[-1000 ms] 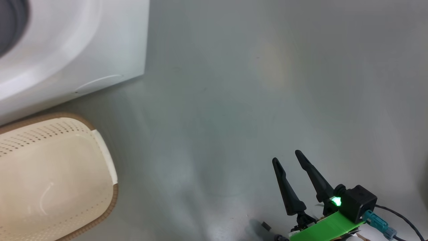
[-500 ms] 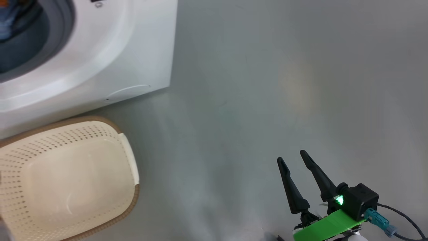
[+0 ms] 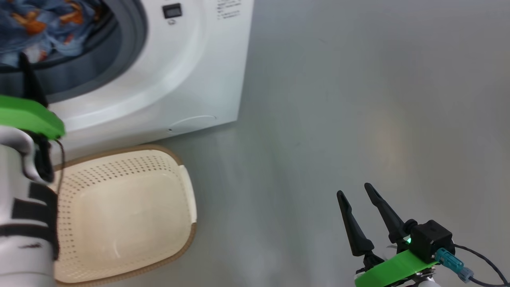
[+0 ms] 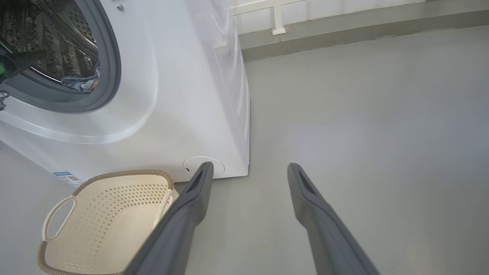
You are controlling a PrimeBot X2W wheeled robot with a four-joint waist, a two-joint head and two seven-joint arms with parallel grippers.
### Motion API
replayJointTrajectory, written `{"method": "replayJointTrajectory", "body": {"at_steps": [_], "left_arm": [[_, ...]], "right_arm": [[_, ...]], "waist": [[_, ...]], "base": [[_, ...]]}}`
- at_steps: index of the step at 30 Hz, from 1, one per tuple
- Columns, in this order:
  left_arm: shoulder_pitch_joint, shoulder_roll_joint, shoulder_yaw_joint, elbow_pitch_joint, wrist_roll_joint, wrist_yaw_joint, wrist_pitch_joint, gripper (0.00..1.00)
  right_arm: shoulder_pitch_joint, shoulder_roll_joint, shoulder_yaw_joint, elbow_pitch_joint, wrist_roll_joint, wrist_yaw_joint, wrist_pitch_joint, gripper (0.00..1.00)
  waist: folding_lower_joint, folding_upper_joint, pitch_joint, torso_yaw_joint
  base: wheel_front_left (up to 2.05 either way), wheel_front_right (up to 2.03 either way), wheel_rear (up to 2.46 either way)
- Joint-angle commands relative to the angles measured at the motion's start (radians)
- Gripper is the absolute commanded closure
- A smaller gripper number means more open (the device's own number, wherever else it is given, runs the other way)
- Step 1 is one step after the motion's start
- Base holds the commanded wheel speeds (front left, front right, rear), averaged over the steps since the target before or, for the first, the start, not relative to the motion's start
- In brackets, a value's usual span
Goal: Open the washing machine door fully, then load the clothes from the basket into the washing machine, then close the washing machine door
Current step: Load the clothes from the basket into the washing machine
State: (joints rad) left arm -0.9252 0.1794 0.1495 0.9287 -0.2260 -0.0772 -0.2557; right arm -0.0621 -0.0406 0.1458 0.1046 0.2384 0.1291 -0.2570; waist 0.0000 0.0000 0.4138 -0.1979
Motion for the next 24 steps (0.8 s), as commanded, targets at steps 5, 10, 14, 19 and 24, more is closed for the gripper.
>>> {"method": "replayJointTrajectory", "body": {"at_steps": [5, 10, 14, 19, 24], "left_arm": [[0.103, -0.004, 0.014, -0.082, -0.006, -0.019, -0.006, 0.0], [0.181, -0.038, 0.002, -0.143, -0.007, -0.036, -0.006, 0.0], [0.244, -0.06, -0.002, -0.206, -0.023, -0.046, -0.006, 0.0], [0.323, -0.074, -0.022, -0.275, -0.033, -0.051, -0.006, 0.0], [0.379, -0.074, -0.035, -0.341, -0.05, -0.053, -0.006, 0.0]], "right_arm": [[0.001, -0.01, 0.005, -0.007, -0.017, 0.002, -0.005, 0.0], [0.005, -0.01, -0.009, -0.007, -0.028, 0.002, -0.005, 0.0], [0.005, -0.01, -0.021, -0.01, -0.036, 0.002, -0.005, 0.0], [0.001, -0.01, -0.024, -0.011, -0.048, 0.002, -0.005, 0.0], [-0.013, -0.01, -0.017, -0.013, -0.06, 0.002, -0.005, 0.0]], "waist": [[0.0, 0.0, -0.07, 0.072], [0.0, 0.0, -0.082, 0.106], [0.0, 0.0, -0.084, 0.129], [0.0, 0.0, -0.085, 0.147], [0.0, 0.0, -0.081, 0.155]], "base": [[0.0, 0.0, 0.0], [0.0, 0.0, 0.0], [0.0, 0.0, 0.0], [0.0, 0.0, 0.0], [0.0, 0.0, 0.0]]}}
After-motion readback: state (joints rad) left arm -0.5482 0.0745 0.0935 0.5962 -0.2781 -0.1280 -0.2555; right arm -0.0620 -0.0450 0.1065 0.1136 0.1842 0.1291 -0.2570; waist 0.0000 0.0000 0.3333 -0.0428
